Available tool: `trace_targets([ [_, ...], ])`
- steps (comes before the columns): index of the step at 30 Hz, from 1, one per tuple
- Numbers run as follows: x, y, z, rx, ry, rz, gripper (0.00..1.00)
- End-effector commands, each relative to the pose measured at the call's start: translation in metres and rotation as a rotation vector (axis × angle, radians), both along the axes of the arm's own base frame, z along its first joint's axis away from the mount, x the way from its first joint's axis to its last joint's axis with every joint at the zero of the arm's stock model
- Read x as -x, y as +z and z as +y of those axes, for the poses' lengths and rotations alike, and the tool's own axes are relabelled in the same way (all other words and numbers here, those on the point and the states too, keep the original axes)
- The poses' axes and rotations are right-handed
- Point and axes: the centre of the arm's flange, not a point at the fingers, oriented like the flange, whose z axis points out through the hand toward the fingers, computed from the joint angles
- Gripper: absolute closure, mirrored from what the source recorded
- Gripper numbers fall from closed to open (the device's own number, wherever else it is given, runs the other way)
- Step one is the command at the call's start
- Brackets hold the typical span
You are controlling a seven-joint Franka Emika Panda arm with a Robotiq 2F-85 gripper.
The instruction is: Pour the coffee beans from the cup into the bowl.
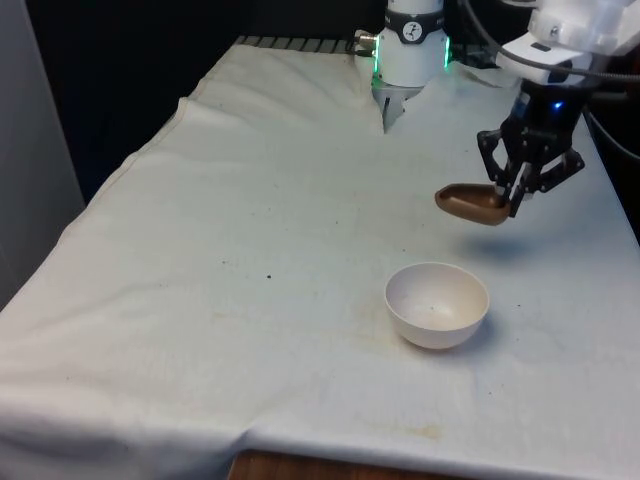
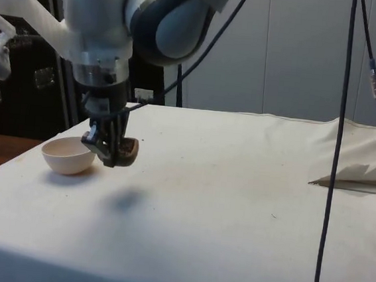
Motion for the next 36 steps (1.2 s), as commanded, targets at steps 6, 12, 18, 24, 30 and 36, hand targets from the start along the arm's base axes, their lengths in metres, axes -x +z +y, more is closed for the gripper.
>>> trace_targets([
  [6, -0.011, 0.012, -0.001, 0.001, -0.008, 0.002, 1.00],
  [12, -0.023, 0.024, -0.002, 0.009, -0.015, -0.010, 1.00],
  [18, -0.038, 0.034, -0.004, 0.017, -0.021, -0.017, 1.00],
  [24, -0.050, 0.039, -0.005, 0.023, -0.021, -0.021, 1.00],
  [30, -0.066, 0.043, -0.008, 0.028, -0.023, -0.024, 1.00],
  [36, -0.083, 0.046, -0.010, 0.030, -0.026, -0.031, 1.00],
])
